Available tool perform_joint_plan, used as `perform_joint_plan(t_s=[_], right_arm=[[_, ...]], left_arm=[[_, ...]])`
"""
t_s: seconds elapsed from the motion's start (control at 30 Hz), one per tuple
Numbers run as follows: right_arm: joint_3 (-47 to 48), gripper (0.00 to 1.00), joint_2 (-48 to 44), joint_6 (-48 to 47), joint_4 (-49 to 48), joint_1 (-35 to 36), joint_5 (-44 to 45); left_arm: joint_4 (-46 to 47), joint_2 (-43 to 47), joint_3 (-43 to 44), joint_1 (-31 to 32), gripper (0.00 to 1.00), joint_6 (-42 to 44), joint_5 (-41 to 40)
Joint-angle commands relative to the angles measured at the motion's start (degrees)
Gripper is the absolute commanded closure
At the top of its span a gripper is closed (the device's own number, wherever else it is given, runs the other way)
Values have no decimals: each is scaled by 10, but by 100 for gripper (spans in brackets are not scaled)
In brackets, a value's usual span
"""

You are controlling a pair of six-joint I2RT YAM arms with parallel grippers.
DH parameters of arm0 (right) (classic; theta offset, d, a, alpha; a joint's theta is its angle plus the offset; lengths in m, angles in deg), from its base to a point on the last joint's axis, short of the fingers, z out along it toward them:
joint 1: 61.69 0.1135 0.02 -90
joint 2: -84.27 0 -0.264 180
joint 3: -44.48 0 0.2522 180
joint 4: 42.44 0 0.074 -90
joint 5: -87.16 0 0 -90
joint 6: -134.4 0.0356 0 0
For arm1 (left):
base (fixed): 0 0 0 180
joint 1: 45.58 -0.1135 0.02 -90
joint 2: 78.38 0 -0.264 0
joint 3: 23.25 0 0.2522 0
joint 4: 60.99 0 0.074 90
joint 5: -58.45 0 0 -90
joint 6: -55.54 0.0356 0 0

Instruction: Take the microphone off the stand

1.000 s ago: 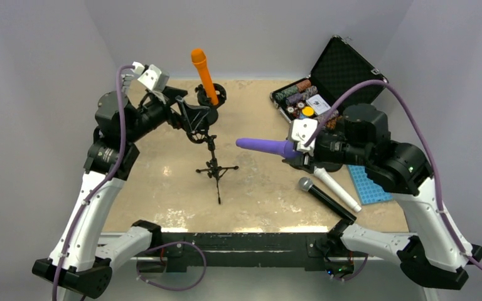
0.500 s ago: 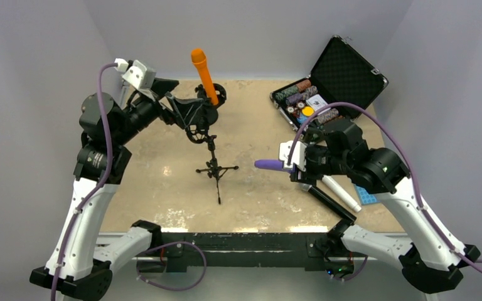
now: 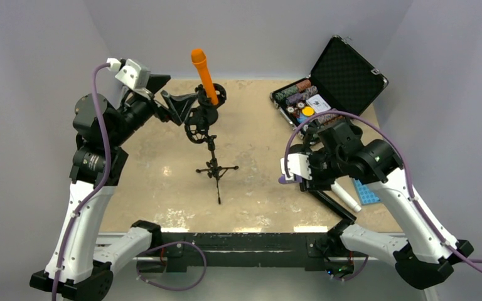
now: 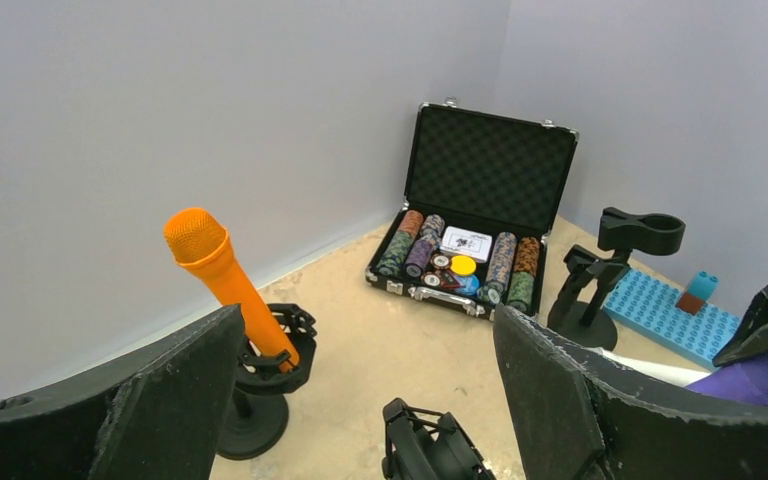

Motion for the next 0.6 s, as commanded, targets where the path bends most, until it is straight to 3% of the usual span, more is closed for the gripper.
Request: perform_joint_plan(t_s=[0.0,0.13,0.33,0.57], right_arm=[[33,100,4,-65,76,-34,19],[-4,100,-20,-84,46,-76,13],[-101,100,-72,-135,6,-78,10],[-45,100,-65,-155,87,-82,14]], left_arm=[[10,2,20,-8,1,11,-9],[18,1,10,-20,1,-5,-7],[15,-4,16,-29,1,-7,-5],[30,-3,14,-31,2,-14,7]])
